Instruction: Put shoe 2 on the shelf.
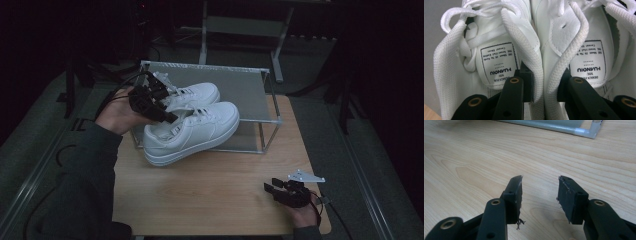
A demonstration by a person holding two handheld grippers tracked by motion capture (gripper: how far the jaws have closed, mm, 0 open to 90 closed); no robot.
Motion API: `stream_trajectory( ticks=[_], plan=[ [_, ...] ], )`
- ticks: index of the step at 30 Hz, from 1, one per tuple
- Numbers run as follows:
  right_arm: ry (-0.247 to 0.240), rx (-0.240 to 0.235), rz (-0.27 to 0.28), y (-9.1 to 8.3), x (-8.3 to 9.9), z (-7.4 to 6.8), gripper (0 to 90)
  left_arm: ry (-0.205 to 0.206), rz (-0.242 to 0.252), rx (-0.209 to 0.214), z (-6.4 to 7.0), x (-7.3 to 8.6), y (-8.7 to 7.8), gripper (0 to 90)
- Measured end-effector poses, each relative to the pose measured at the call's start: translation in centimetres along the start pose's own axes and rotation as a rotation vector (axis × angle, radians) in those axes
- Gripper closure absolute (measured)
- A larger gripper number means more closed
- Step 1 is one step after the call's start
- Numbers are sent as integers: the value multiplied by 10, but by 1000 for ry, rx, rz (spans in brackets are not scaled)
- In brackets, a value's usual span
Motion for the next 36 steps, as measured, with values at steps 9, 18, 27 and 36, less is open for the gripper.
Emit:
stream_trajectory(
  ticks=[9, 18, 27, 36],
  plan=[
    [3, 1, 0, 0, 0, 0, 534, -28, -4, -26, -9, -2, 3, 757],
    [3, 1, 0, 0, 0, 1, 534, -60, 1, -45, -17, -7, 5, 758],
    [5, 3, 2, -1, 0, 1, 535, -100, 10, -54, -26, -14, 8, 758],
    [8, 5, 3, -1, 1, 2, 534, -125, 4, -59, -33, -19, 11, 757]
  ],
)
Point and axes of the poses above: each handheld gripper's, and its own axes: y roughly forward along the jaws, x roughly out of its underside, z roughly to its right, the point moved 7 cm from there along y, roughly forward along the jaws, and after that the axes turned 5 degrees about -z, right-handed, at the moved point
